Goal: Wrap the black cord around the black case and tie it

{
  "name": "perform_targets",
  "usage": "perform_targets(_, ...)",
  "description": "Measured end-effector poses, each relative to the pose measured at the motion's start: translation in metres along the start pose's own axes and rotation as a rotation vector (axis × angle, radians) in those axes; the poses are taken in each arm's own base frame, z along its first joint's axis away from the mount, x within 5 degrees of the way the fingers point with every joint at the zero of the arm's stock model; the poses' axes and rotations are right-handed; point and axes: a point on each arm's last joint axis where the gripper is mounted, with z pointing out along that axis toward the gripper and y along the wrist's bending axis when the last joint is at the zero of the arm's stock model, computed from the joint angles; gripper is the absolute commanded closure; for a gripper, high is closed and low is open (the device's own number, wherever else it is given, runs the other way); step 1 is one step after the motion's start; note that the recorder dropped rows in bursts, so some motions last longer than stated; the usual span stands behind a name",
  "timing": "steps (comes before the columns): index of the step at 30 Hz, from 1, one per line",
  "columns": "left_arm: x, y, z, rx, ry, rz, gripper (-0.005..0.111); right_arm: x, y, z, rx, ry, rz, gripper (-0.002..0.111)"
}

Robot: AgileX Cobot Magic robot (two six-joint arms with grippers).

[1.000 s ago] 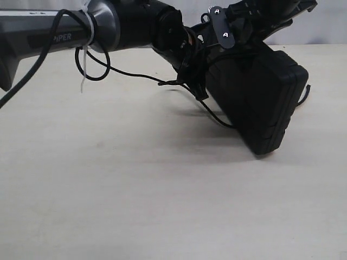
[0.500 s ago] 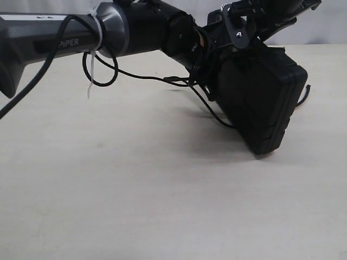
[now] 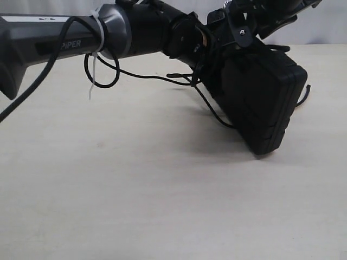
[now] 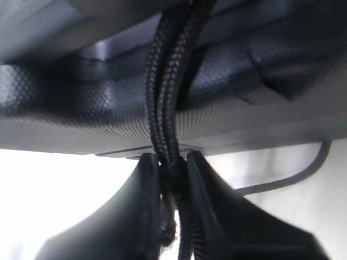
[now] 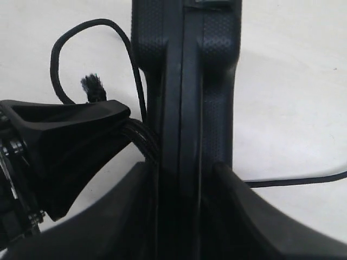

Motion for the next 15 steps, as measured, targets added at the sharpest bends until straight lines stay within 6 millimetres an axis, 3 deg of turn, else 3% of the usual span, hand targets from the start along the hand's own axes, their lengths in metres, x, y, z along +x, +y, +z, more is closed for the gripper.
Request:
perform_targets(9, -0.002, 0.001, -0.002, 0.000, -0.014, -0.023, 0.107, -0.001, 0.004, -0.001, -0.041, -0.010, 0.013, 0.073)
perform_targets(15, -0.009, 0.001, -0.007, -0.009, -0.042, -0.025, 0.107, 0.001, 0.004, -0.017, -0.029, -0.044, 0.007, 0.073)
